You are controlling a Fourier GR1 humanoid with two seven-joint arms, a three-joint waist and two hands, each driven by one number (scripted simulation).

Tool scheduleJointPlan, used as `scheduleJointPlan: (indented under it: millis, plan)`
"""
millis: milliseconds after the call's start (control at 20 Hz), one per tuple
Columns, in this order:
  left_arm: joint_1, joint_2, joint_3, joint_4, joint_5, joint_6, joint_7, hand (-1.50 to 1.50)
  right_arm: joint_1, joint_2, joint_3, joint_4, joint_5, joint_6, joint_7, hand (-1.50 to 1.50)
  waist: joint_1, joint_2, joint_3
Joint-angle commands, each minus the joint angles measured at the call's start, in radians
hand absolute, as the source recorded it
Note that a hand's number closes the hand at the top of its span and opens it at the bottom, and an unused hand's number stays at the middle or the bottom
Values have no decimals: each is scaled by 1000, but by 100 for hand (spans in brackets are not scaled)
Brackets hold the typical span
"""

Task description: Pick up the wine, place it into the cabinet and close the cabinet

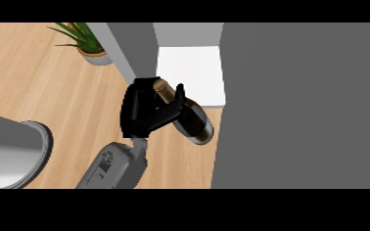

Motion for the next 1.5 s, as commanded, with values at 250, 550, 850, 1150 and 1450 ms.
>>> scheduleJointPlan:
  millis: [250, 550, 850, 1150, 1450]
  plan:
    - [-193, -8, -15, 262, 56, 107, -68, 150, 32, -18, -63, -186, -159, 24, 94, -150, -17, 4, 0]
    - [-166, -8, -97, 337, 144, 121, -166, 150, 29, -12, -64, -204, -158, 27, 122, -150, -12, 3, -1]
    - [-197, -8, -86, 503, 263, 75, -308, 150, 42, 17, -7, -201, -133, 32, 112, -150, -23, 5, -1]
    - [-227, -8, -13, 614, 328, -44, -361, 150, 96, 3, -92, -177, -201, 89, 30, -150, -17, 5, 0]
    - [-356, -8, -25, 722, 402, -2, -357, 150, 35, 32, -79, -165, -179, 61, 82, -150, -17, 6, -1]
